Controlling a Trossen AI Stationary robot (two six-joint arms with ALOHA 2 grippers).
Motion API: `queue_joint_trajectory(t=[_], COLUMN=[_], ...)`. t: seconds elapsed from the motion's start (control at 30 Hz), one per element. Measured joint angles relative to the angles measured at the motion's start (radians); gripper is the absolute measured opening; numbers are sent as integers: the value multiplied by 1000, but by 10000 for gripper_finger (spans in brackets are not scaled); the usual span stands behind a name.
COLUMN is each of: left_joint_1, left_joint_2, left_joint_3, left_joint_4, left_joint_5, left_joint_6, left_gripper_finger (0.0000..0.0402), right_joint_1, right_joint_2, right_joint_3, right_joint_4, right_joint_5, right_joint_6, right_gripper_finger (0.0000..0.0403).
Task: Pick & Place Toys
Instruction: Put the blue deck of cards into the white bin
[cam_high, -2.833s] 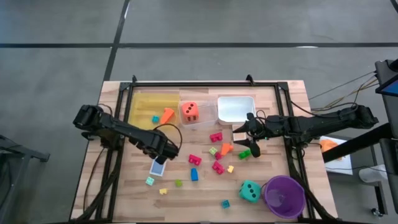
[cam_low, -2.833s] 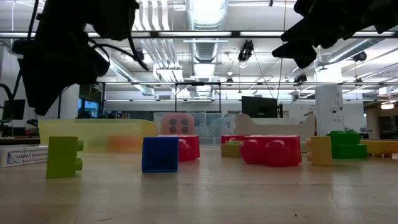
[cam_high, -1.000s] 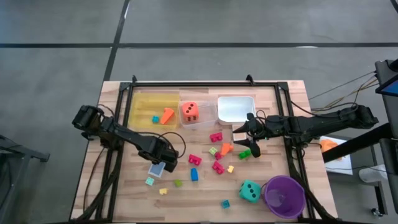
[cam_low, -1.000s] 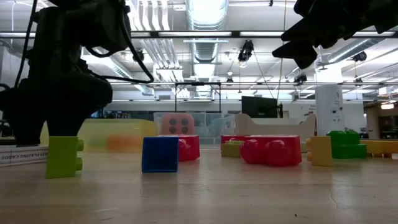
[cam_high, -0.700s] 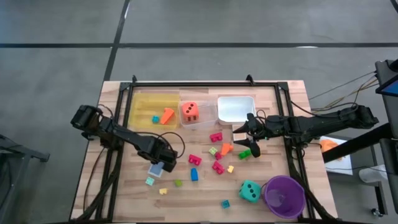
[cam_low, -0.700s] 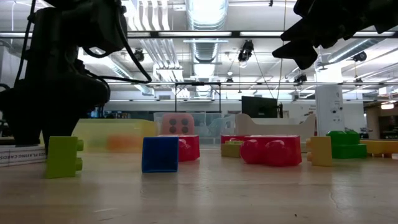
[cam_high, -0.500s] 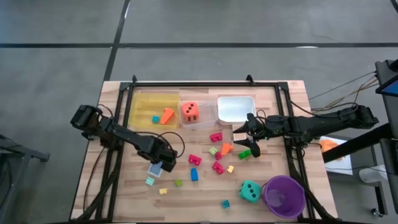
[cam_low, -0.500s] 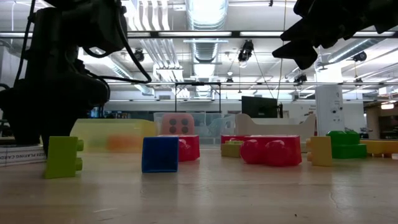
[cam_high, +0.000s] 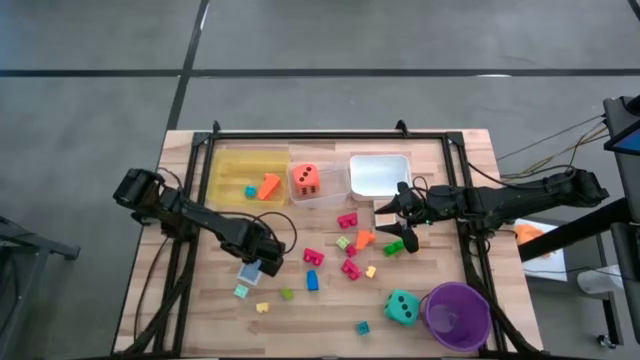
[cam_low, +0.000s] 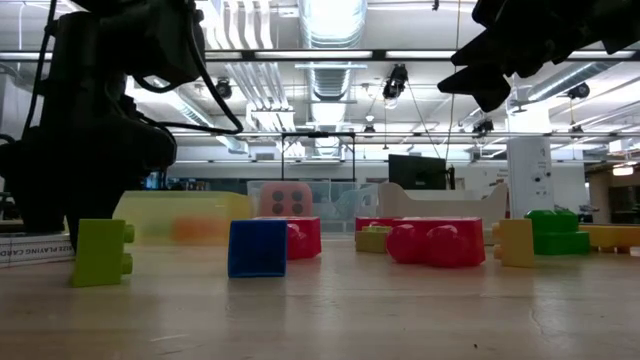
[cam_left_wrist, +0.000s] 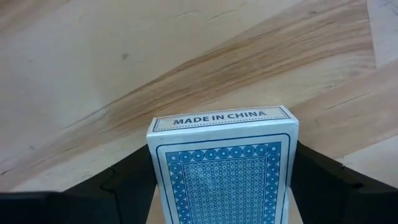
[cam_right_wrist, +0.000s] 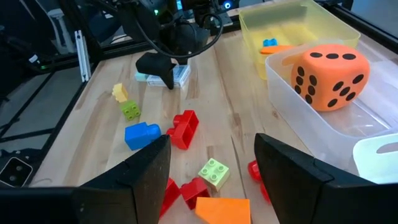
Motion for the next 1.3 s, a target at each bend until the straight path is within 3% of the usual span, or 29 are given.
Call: queue_joint_trajectory(t=[0.3, 0.53, 0.63, 0.77, 0.9, 1.0, 1.13, 1.3], left_joint_1=[-3, -2, -1, -2, -1, 6, 20, 66], left_joint_2=[2, -49, -110, -225, -322, -361, -374, -375], left_joint_3=[65, 85, 93, 92, 89, 89, 89, 95], left_joint_4=[-3, 8, 21, 70, 199, 378, 661, 903], left_joint_5=[10, -28, -87, -260, -543, -688, -700, -694], left_joint_6=[60, 85, 86, 78, 138, 317, 587, 734], left_gripper_finger=[291, 291, 291, 291, 291, 291, 291, 291], right_joint_1=[0, 0, 0, 0, 22, 66, 113, 196], right_joint_2=[0, 0, 0, 0, 33, 95, 179, 263], right_joint_3=[0, 0, 1, 1, 2, 2, 2, 2], right_joint_4=[24, 143, 157, 183, 213, 272, 441, 709], right_joint_5=[1, 0, 0, 1, 44, 140, 231, 336], right_joint_6=[-41, -53, -44, 57, 186, 196, 122, -127], right_gripper_finger=[230, 230, 230, 230, 230, 230, 230, 230])
